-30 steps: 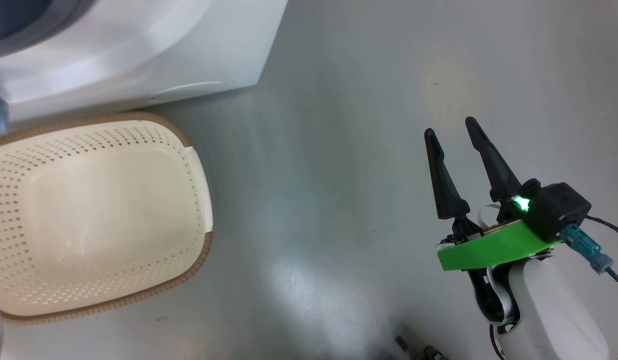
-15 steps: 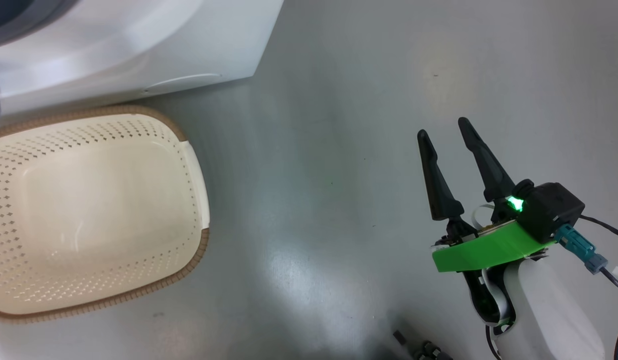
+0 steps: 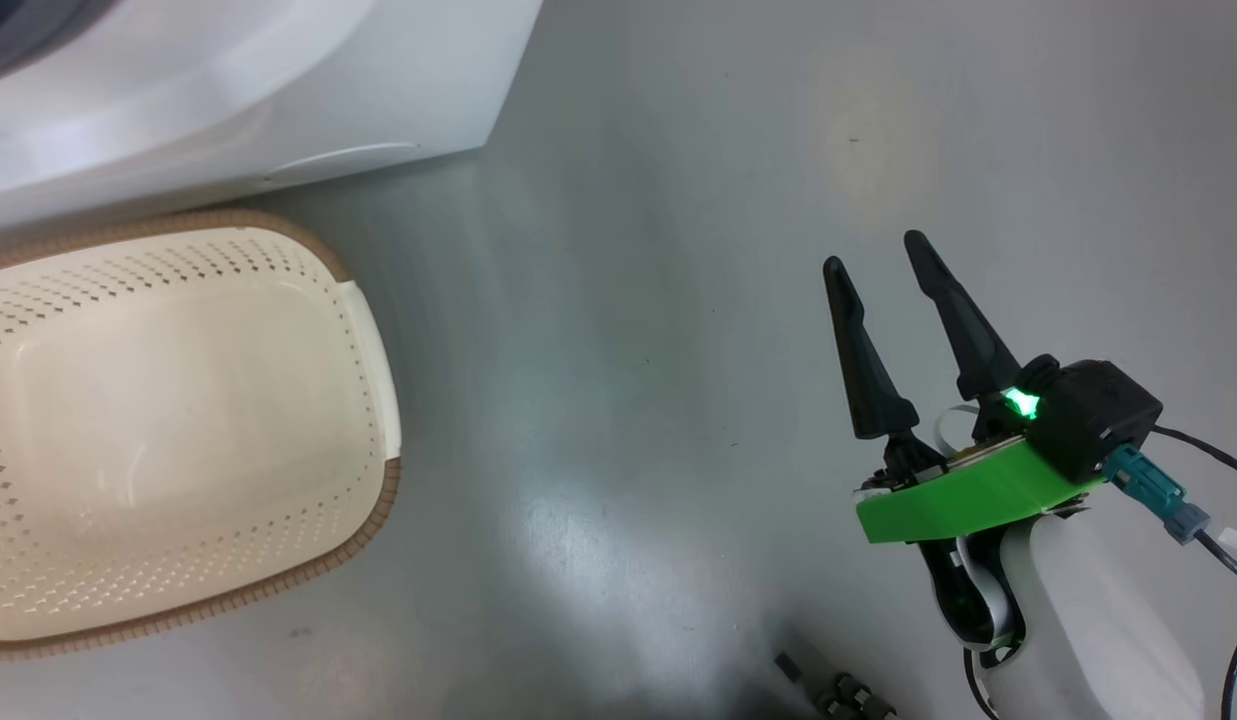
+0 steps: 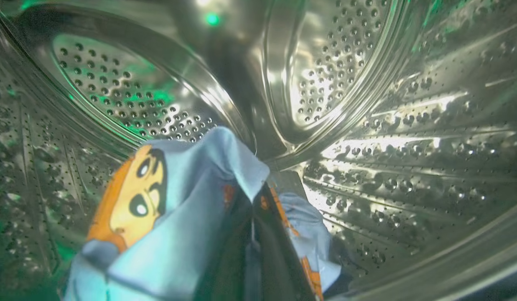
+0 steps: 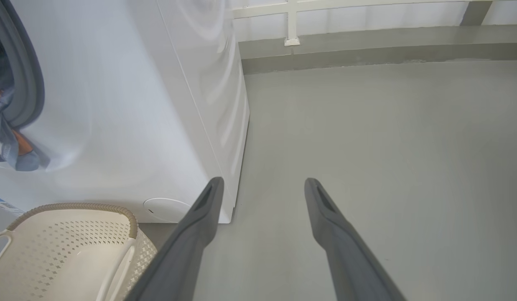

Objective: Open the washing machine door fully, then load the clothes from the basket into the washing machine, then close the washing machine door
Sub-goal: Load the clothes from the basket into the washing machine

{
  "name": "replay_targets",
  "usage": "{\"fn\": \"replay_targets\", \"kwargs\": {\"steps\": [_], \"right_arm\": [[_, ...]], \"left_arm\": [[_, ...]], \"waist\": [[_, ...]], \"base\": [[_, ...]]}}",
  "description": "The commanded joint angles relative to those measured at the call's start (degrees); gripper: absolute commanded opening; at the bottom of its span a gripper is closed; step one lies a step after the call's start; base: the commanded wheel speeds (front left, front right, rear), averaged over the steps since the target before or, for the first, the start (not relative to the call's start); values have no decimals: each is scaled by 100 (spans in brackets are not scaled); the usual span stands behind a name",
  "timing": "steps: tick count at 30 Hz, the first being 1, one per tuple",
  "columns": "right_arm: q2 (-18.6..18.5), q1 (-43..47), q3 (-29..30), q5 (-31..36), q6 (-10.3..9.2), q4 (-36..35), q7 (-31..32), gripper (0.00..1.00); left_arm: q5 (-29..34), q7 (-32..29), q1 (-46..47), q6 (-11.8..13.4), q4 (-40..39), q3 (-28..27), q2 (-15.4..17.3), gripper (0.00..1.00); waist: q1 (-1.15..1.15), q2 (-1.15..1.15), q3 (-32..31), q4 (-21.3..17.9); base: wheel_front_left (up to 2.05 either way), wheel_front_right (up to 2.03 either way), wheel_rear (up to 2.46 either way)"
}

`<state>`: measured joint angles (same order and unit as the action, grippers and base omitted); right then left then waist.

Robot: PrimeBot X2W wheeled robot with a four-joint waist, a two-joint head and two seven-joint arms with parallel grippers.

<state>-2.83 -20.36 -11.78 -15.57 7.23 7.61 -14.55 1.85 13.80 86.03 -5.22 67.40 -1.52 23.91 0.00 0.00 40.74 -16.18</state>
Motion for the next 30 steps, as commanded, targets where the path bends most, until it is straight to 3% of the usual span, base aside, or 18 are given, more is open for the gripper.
{"fn": "replay_targets", "kwargs": {"steps": [1,2,3,11,20,23,24,30], "right_arm": [[-5,99,-125,-119,25,-122,-45,100],[-5,103,-121,-122,25,-120,-45,100],[-5,105,-113,-123,25,-119,-45,100],[-5,59,-106,-87,25,-92,-45,100],[-5,90,-29,-7,25,-55,-45,100],[-5,111,5,24,25,-60,-45,100],[-5,115,34,49,25,-74,-45,100],[-62,159,117,93,25,-89,-45,100]], "left_arm": [[35,-96,142,47,57,12,302,0],[30,-198,177,35,174,29,301,32],[24,-232,216,25,235,44,296,100],[-35,-507,287,-62,492,156,204,100],[-520,67,30,-162,382,-67,-36,100],[-726,112,-265,-186,-16,-192,-117,100],[-874,116,-581,-195,-519,-312,-173,100],[-1074,118,-1741,-211,-1820,-577,-369,100]], "waist": [[0,0,12,-8],[0,0,15,-3],[0,0,18,5],[0,0,-66,108],[0,0,-281,276],[0,0,-348,323],[0,0,-385,350],[0,0,-588,404]], "base": [[0,0,0],[0,0,0],[0,0,0],[0,0,0],[0,0,0],[0,0,0],[0,0,0],[0,0,0]]}}
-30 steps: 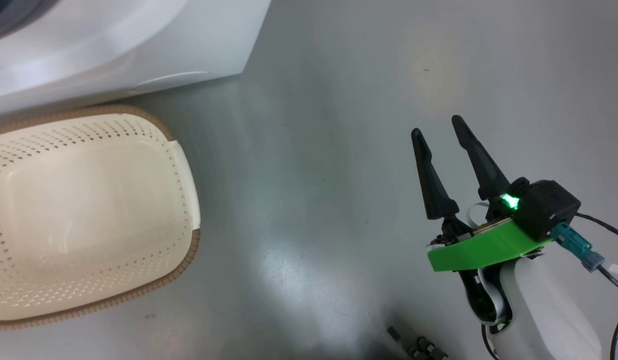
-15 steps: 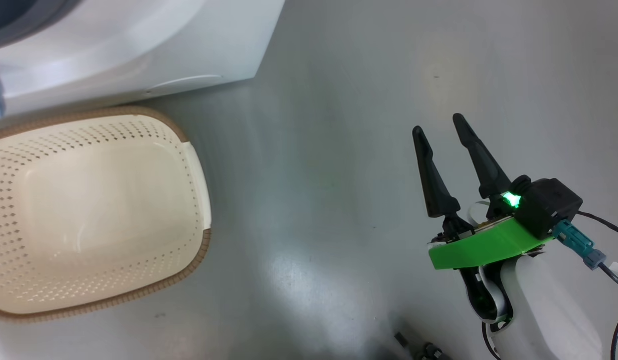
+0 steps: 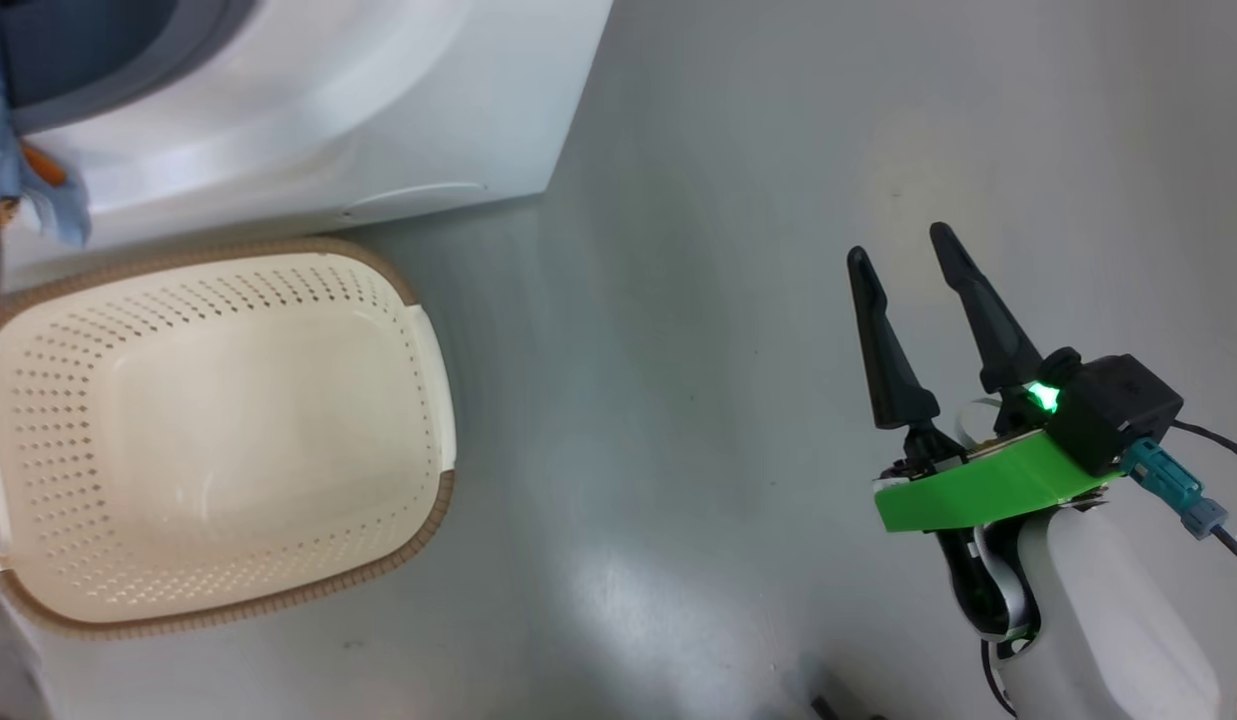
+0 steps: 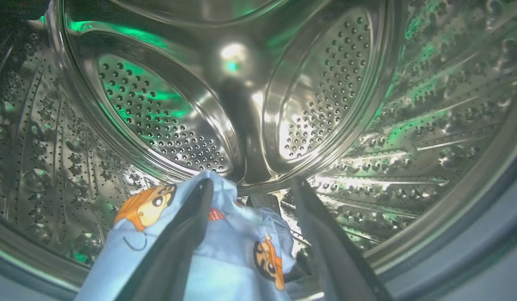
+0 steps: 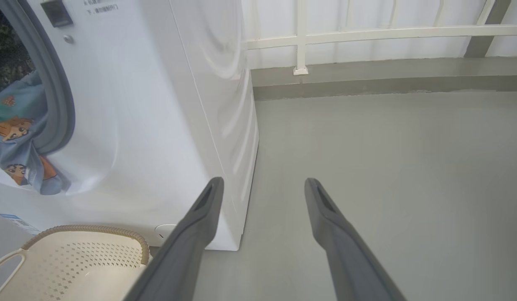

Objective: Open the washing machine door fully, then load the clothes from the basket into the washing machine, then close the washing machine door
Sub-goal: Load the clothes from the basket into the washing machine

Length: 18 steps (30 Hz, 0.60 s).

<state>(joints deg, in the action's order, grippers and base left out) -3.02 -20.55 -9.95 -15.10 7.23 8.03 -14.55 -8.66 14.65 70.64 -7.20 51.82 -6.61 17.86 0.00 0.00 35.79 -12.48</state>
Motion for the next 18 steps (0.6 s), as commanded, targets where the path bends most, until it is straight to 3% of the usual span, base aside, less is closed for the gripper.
{"fn": "replay_targets", "kwargs": {"steps": [1,9,18], "right_arm": [[-62,192,-57,52,25,-131,-45,100],[-289,419,74,84,25,-86,-45,100],[-587,711,170,95,25,-39,-45,100]], "left_arm": [[-39,33,-382,-15,-450,-112,208,100],[-227,34,-1906,-24,-1583,-679,-219,100],[-129,34,-3260,-27,-2245,-626,-538,100]], "waist": [[0,0,-138,35],[0,0,-729,188],[0,0,-1387,422]], "base": [[0,0,0],[0,0,0],[0,0,0]]}}
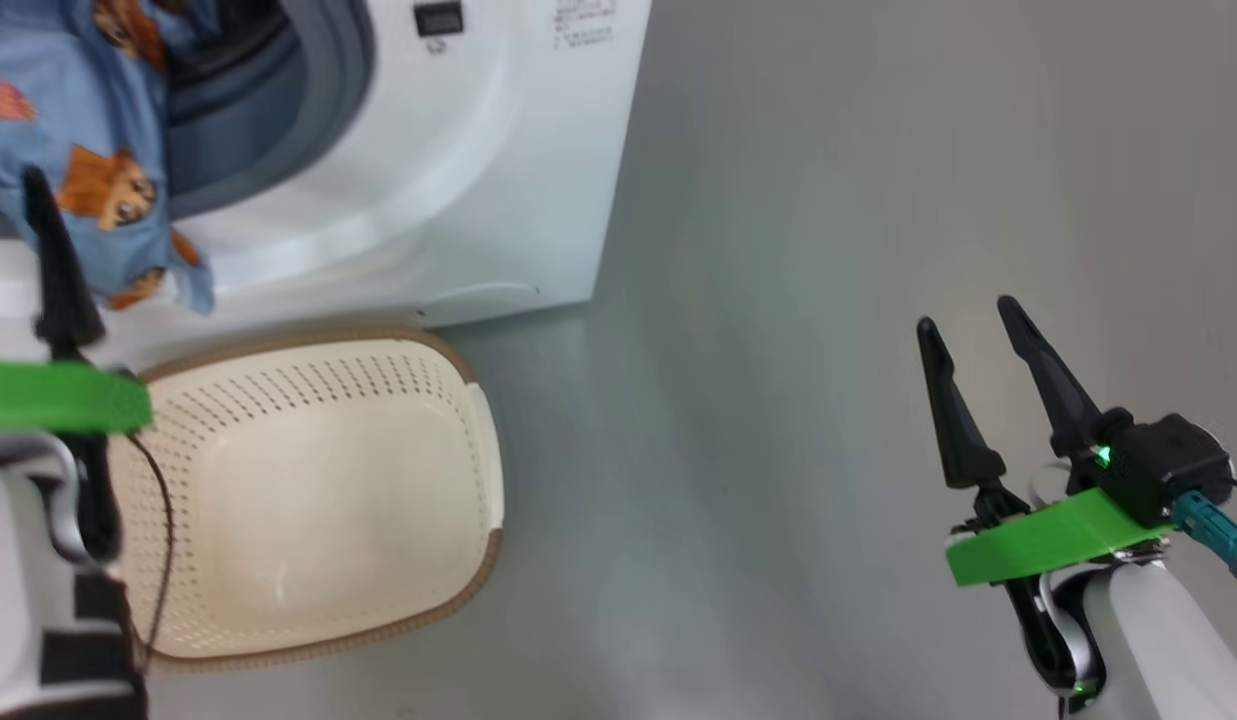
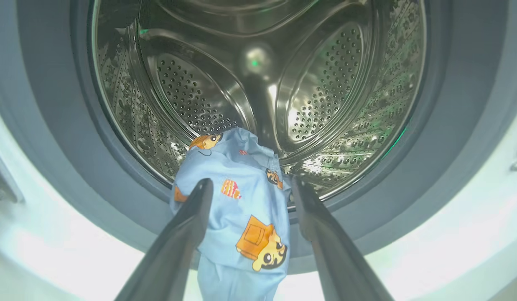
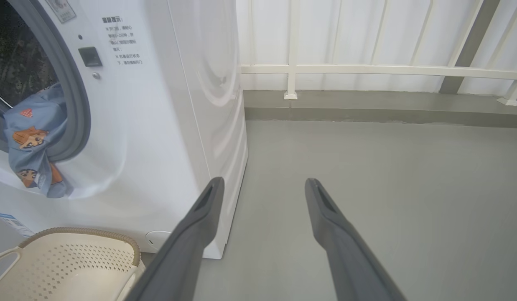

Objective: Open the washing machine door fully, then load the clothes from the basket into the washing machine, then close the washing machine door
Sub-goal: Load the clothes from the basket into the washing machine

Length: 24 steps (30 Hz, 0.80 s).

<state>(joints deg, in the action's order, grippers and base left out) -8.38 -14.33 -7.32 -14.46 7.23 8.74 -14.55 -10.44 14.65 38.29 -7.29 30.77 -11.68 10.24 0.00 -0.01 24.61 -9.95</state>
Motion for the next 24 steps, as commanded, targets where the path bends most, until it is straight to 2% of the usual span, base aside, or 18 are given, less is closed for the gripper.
{"fn": "replay_targets", "kwargs": {"steps": [1,11,24], "right_arm": [[-84,128,-78,27,25,-105,-45,100],[-299,634,63,6,25,-71,-45,100],[-388,1332,233,-57,25,-83,-45,100]], "left_arm": [[61,34,-164,-18,-213,-97,195,100],[8,34,-1526,-19,-789,-18,-106,100],[82,35,-3006,-19,-1492,89,-275,100]], "waist": [[0,1,-340,200],[0,1,-1056,448],[0,1,-1723,589]], "base": [[0,0,0],[0,0,0],[0,0,0]]}}
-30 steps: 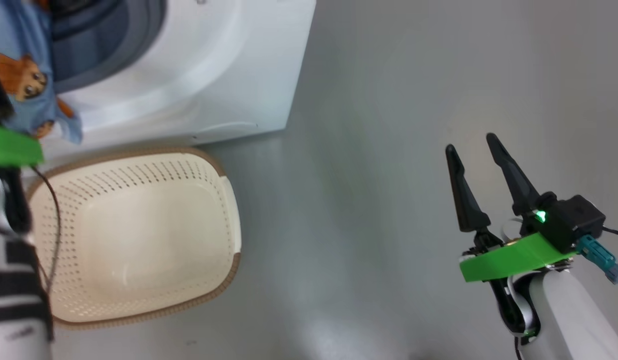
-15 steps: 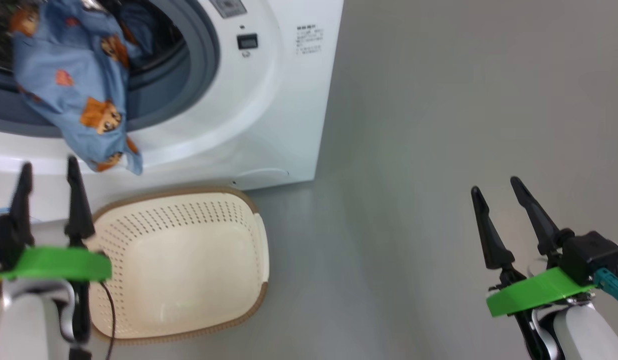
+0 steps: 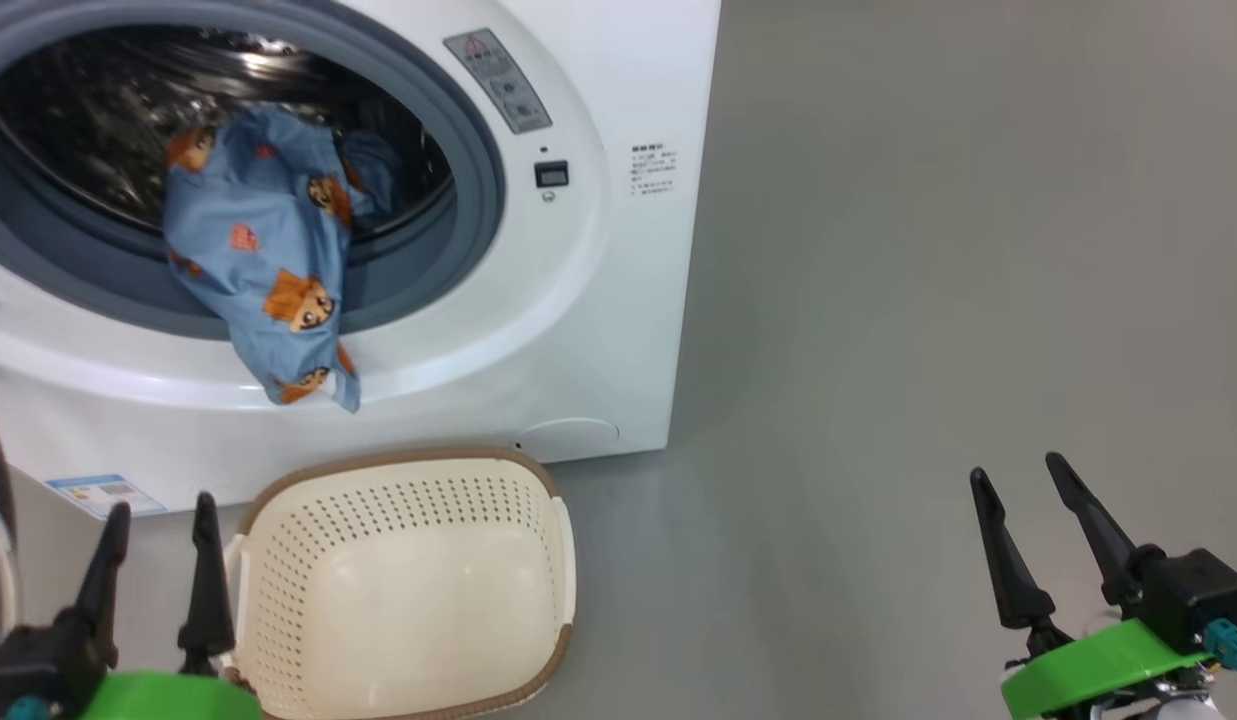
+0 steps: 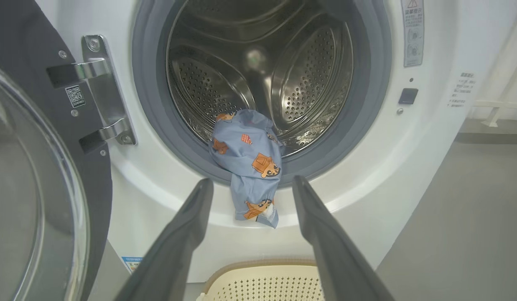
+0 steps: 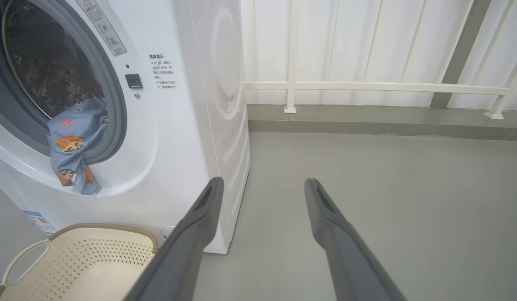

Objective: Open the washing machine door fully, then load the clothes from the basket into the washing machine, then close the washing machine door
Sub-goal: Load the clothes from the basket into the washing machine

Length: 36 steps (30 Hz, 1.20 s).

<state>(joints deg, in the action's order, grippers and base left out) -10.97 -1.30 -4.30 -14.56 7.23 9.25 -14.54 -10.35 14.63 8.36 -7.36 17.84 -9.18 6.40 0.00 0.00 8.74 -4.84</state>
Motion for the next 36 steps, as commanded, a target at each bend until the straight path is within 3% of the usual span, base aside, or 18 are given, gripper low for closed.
{"fn": "replay_targets", "kwargs": {"steps": [1,10,19,26,36], "right_arm": [[-134,70,-58,-49,25,-135,-46,100],[-164,425,57,-62,25,-156,-46,100],[-157,448,94,-61,25,-207,-46,100],[-111,309,114,-47,25,-261,-46,100],[33,-298,20,-6,25,-329,-46,100]], "left_arm": [[89,37,-98,-13,-257,-171,86,100],[75,37,-797,-13,-739,-245,-98,100],[37,37,-959,-13,-916,-290,-163,100],[-74,37,-665,-13,-691,-245,-110,100],[-129,37,510,-13,337,-116,262,100]], "waist": [[0,0,-168,84],[0,0,-473,110],[0,0,-401,99],[0,0,-48,94],[0,0,920,-23]], "base": [[0,0,0],[0,0,0],[0,0,0],[0,0,0],[0,0,0]]}}
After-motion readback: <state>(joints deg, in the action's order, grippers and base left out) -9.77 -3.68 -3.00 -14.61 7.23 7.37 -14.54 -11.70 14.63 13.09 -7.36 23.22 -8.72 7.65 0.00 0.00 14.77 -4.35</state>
